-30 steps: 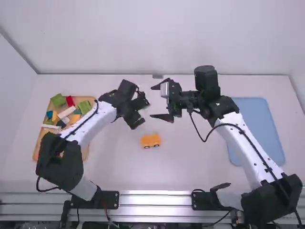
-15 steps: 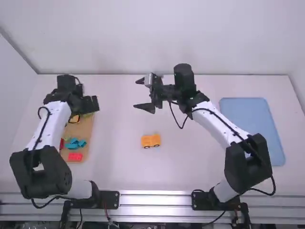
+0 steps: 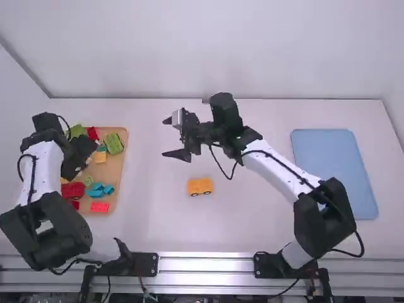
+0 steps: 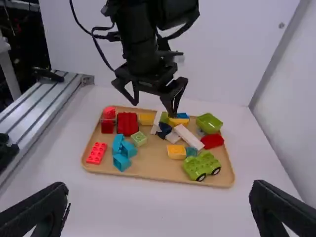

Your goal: Assemble lego blocks to make yellow taxi

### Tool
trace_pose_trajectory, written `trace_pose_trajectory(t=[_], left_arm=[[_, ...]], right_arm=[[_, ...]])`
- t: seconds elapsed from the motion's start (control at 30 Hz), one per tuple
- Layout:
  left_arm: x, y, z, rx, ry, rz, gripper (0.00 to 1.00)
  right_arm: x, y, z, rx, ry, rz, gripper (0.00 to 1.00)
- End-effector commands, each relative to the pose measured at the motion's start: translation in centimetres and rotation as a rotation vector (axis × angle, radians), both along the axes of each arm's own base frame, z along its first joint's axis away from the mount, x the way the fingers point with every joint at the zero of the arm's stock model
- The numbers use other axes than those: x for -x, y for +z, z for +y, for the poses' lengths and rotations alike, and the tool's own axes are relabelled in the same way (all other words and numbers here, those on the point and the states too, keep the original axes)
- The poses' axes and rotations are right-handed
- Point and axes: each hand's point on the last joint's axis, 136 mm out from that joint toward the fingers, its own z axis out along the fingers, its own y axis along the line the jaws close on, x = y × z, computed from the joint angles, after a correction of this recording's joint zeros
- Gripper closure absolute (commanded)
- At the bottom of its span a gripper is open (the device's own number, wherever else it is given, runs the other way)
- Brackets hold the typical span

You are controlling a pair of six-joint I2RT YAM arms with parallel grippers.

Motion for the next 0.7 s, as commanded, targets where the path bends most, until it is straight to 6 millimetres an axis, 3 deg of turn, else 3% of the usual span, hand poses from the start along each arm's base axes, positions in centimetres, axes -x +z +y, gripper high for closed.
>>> trace_pose_trajectory(t=[0.0, 0.17, 0.33, 0.67], left_arm=[[1.9, 0.1, 1.3, -0.012, 0.155, 0.019, 0.01], [4.0, -0.1, 2.9, 0.009, 0.288, 0.043, 0.01], [4.2, 0.3, 3.5, -0.006, 0.262, 0.047, 0.01], [3.8, 4.9, 4.5, -0.066, 0.255, 0.025, 0.01]], right_arm=[[0.1, -0.8, 0.5, 0.015, -0.004, -0.032, 0.02], [-0.3, -1.5, 1.9, 0.06, -0.086, -0.062, 0.02], [-1.2, -0.8, 2.6, 0.042, -0.175, -0.018, 0.02], [-2.3, 1.8, 1.5, -0.058, -0.164, 0.039, 0.02]])
